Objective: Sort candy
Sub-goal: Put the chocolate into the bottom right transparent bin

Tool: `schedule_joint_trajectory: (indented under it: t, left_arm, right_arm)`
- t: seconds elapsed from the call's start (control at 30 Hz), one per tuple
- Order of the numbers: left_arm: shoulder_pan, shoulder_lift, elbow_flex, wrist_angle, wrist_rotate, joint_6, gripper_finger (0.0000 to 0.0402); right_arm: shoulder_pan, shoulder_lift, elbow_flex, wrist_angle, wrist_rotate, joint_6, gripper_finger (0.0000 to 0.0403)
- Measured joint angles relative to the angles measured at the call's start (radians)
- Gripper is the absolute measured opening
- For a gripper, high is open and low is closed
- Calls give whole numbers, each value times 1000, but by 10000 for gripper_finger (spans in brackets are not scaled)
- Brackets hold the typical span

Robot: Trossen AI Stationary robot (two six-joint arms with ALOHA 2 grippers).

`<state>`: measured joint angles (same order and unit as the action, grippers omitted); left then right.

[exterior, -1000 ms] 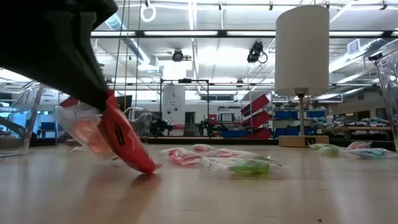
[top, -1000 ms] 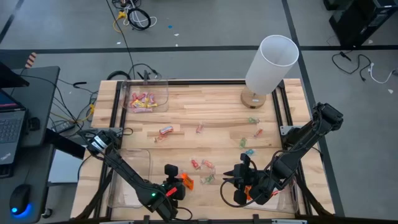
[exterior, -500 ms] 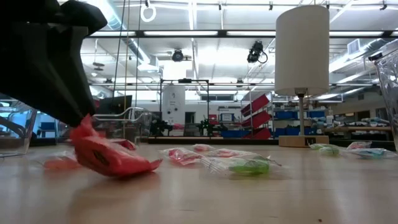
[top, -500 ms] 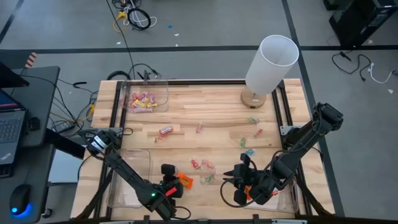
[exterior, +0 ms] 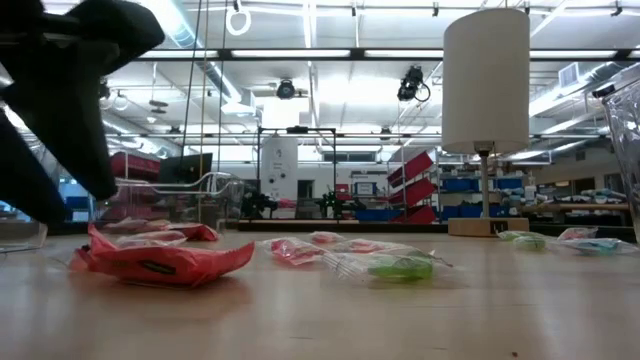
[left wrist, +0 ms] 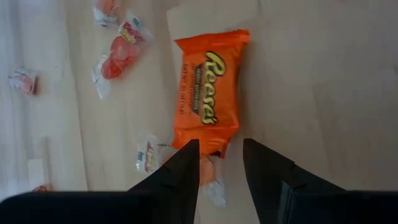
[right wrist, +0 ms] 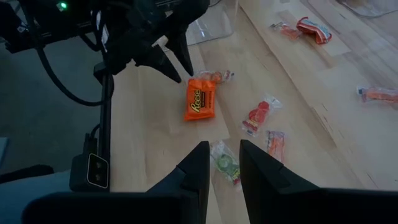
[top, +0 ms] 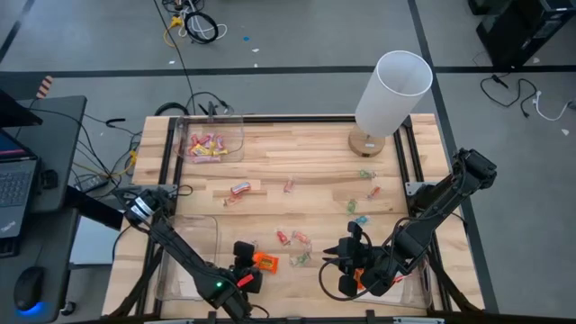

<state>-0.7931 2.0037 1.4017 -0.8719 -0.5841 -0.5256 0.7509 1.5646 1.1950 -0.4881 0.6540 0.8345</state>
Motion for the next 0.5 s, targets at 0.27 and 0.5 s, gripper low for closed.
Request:
schedule_joint_trajectory:
  t: [0.27,0.5]
  left_arm:
    - [1,-2,-51,90,-26,3,127]
    - [1,-2,-150,257,-47,18,127]
  right_arm:
    - [0,0,0,0,0,-4,74]
    - [0,0,0,0,0,-1,74]
